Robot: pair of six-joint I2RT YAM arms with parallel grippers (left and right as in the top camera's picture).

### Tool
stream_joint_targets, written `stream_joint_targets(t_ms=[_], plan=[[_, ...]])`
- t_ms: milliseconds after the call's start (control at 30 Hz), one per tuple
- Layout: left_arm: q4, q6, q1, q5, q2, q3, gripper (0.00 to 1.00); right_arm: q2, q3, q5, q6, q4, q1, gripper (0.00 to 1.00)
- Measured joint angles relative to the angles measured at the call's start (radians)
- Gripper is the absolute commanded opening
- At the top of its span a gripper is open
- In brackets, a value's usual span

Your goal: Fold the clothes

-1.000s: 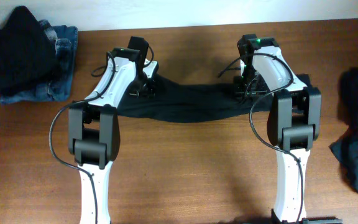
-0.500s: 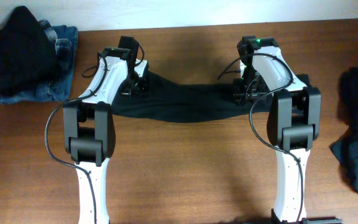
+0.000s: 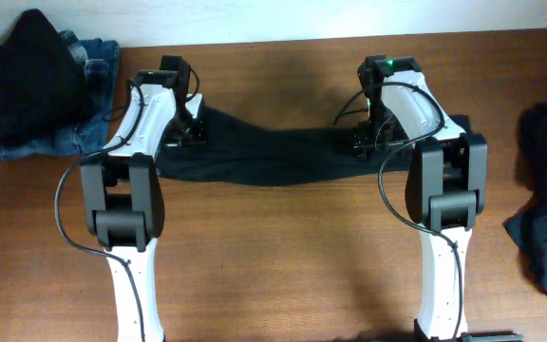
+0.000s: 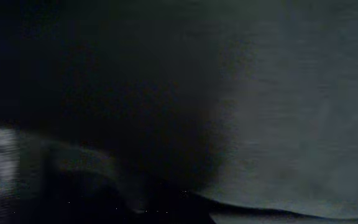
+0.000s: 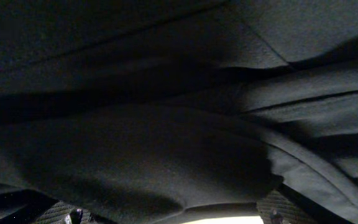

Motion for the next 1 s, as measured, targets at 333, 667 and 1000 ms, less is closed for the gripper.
stream_joint_targets(t_ms=[333,667,1000], plan=[[-0.016,-0.007,0.038,-0.013,0.000,0.001,0.01,-0.002,0.000,-0.038,-0.003,0.019,-0.063,0.88],[-0.017,-0.007,0.053,-0.005,0.000,0.001,0.01,-0.002,0.000,-0.142,-0.045,0.051,-0.156,0.89],[-0.018,-0.007,0.053,-0.006,0.000,0.002,0.01,-0.002,0.000,-0.156,-0.069,0.056,-0.171,0.99]])
